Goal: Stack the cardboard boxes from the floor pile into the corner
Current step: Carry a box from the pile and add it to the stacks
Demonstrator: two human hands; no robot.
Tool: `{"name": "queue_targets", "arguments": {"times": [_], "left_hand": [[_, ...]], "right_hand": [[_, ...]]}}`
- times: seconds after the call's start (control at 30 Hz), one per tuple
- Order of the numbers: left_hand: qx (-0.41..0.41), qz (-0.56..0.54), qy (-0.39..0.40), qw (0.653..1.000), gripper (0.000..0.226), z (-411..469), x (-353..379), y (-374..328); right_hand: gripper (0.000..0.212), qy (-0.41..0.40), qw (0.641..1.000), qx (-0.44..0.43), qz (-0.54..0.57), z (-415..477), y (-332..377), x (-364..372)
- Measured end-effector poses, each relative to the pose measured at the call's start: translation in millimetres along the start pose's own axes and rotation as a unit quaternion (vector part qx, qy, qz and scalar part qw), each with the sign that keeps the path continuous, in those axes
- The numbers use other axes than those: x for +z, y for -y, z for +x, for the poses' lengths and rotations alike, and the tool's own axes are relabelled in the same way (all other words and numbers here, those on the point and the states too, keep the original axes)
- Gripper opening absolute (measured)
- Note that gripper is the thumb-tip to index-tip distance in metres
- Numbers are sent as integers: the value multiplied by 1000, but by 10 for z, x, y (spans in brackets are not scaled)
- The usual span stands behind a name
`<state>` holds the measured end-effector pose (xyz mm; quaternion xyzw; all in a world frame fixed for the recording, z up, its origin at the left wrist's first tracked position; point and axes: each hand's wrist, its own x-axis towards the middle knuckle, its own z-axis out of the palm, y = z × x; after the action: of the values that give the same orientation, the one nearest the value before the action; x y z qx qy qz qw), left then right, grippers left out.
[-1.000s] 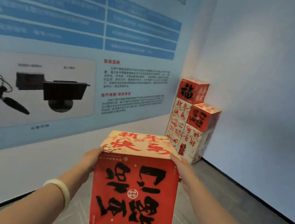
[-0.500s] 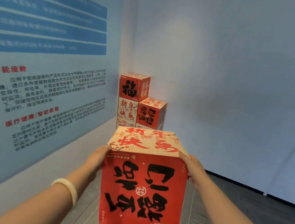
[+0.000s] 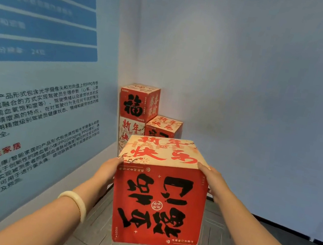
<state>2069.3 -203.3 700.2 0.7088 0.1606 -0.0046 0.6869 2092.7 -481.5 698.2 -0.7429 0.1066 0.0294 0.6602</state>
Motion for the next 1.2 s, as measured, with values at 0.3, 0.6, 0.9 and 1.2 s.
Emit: {"name": "queue_targets", "arguments": {"times": [0.3,0.6,0.9,1.2], "left_hand": [[7,3,45,999,25,2156,-173,-449],[46,32,117,992,26,4192,-238,-1304],[61,30,156,985,27,6003,444,-1717],[59,4,139,989,31,7869,1169,-2128]], "right_hand": [[52,-39,999,7,17,1803,358,777],[49,-89,995,-10,40,3331,965,1361],[46,-136,988,-48,49,5089,1358,1272],[37,-126,989,-53,59,7098,1723,1116]]}}
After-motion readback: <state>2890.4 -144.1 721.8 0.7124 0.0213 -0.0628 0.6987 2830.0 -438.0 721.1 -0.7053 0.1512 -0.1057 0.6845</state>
